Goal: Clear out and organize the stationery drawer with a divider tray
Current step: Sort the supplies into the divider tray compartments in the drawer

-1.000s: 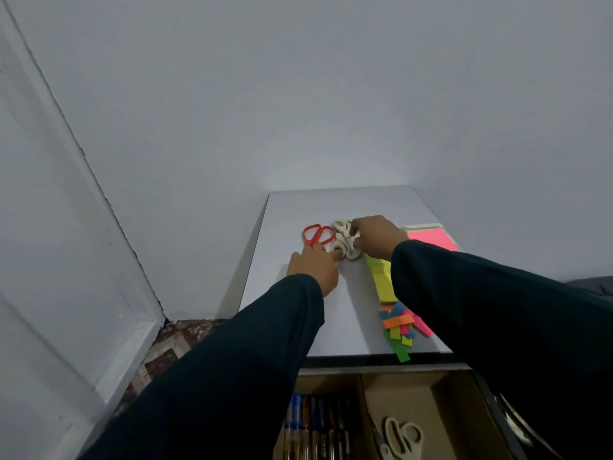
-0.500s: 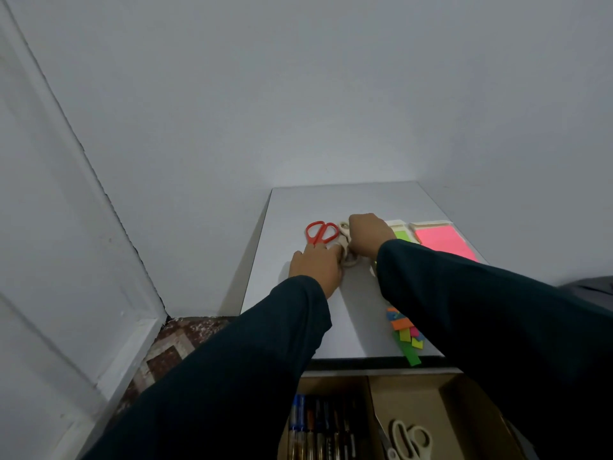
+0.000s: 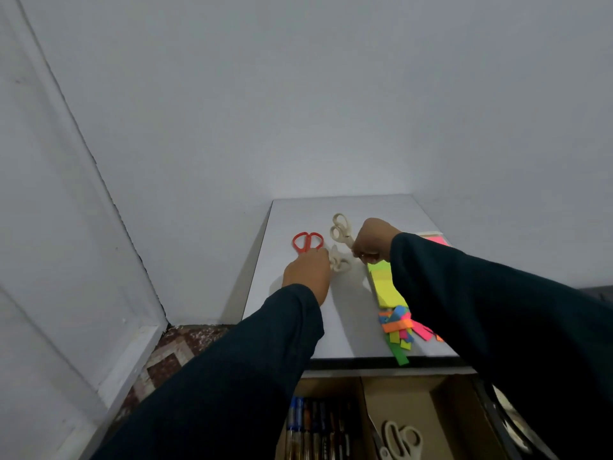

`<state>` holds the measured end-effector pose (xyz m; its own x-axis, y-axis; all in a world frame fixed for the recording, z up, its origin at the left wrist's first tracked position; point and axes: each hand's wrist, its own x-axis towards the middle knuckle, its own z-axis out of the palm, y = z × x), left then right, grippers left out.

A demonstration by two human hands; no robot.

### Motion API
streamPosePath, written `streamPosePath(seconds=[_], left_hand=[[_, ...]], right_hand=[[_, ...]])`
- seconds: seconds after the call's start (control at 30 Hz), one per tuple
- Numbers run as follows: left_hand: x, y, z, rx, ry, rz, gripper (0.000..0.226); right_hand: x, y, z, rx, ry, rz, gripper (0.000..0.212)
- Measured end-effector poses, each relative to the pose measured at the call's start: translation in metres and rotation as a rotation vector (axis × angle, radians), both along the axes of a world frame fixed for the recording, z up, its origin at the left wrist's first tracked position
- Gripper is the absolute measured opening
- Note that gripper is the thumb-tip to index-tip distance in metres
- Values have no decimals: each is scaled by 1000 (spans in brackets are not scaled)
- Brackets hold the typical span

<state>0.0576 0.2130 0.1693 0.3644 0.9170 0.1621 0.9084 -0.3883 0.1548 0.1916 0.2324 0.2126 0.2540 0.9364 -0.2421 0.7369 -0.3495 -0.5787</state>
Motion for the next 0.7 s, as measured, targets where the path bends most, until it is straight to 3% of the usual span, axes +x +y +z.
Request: streamPosePath(seconds=[0.1, 0.3, 0.4, 0.47, 0.6, 0.7], left_hand=[[-6, -9, 11, -4, -76, 11, 37], [-27, -45, 34, 1, -88, 60, 22], [-36, -68, 42, -6, -106, 53, 24], [-41, -83, 48, -32, -119, 51, 23], [-51, -117, 56, -109, -256, 72, 21], [-60, -137, 59, -167, -412, 111, 22]], right_hand=[[7, -17, 10, 29, 102, -25, 28], [7, -69, 31, 45, 169, -31, 23], [1, -101, 41, 44, 193, -17, 7], [-1, -119, 43, 35, 213, 4, 18], [-3, -157, 41, 13, 224, 15, 27], [-4, -182, 38, -3, 256, 23, 20]])
